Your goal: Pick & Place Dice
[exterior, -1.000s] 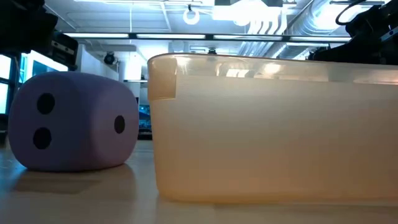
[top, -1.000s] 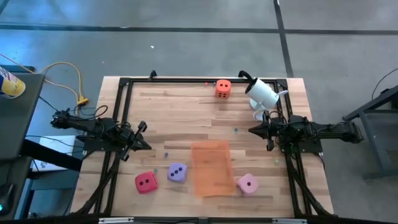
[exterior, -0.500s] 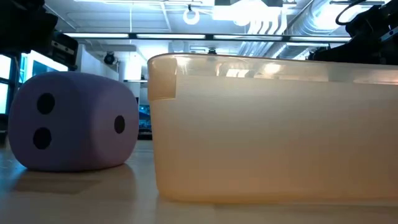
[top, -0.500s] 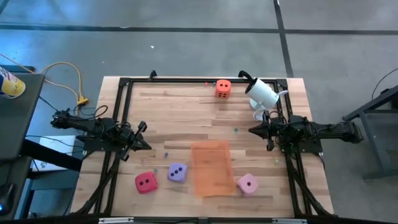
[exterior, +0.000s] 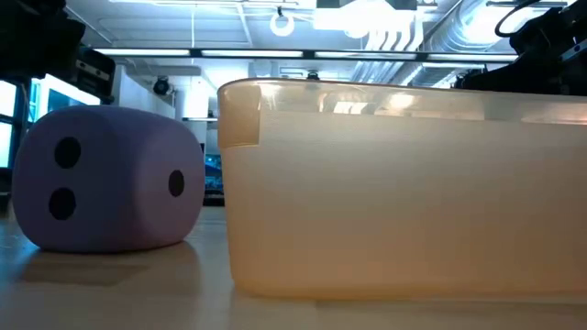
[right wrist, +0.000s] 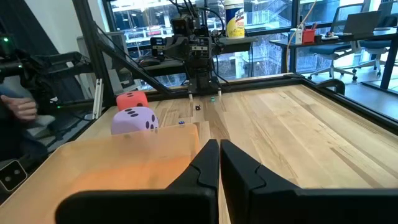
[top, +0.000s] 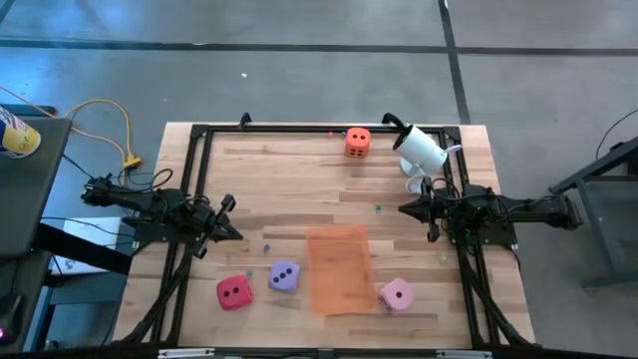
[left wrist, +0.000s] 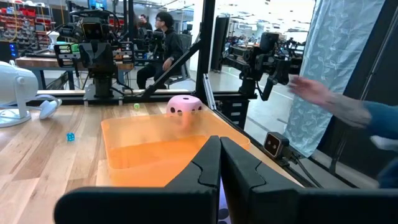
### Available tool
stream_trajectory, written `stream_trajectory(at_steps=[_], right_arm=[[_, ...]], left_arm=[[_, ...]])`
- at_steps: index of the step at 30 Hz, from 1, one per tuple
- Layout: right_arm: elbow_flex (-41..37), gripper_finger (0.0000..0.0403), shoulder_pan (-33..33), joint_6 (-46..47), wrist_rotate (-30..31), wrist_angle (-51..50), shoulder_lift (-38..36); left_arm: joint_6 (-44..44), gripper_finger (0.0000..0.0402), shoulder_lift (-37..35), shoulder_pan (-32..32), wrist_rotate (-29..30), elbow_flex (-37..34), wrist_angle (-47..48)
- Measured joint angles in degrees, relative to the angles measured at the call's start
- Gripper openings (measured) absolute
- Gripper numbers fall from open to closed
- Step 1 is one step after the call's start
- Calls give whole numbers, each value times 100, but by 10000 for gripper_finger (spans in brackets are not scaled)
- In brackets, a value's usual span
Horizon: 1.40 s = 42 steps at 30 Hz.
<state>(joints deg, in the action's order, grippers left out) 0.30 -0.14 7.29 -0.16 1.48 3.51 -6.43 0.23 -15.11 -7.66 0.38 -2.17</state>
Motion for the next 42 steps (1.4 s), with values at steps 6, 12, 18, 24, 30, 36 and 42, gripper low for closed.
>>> stream_trajectory(at_steps=[6,12,18,24,30,36,42], right_arm=[[0,2,2,0,0,0,0],[0,2,0,-18,322,395,0],[0,2,0,999,303,1425,-4],[4,2,2,934,317,1638,-2],[568,19,101,1043,327,1732,246],[1528,99,334,922,326,1718,1194],[2640,219,612,477,275,1735,2514]], left_arm=[[0,0,0,0,-1,0,-2],[309,0,2,-4,409,0,-208],[-80,0,2,-1,526,0,-331],[-58,0,2,-2,527,0,-349],[-71,0,0,-2,531,0,-350],[-88,0,0,-1,542,0,-349],[-84,0,-2,0,542,0,-349]])
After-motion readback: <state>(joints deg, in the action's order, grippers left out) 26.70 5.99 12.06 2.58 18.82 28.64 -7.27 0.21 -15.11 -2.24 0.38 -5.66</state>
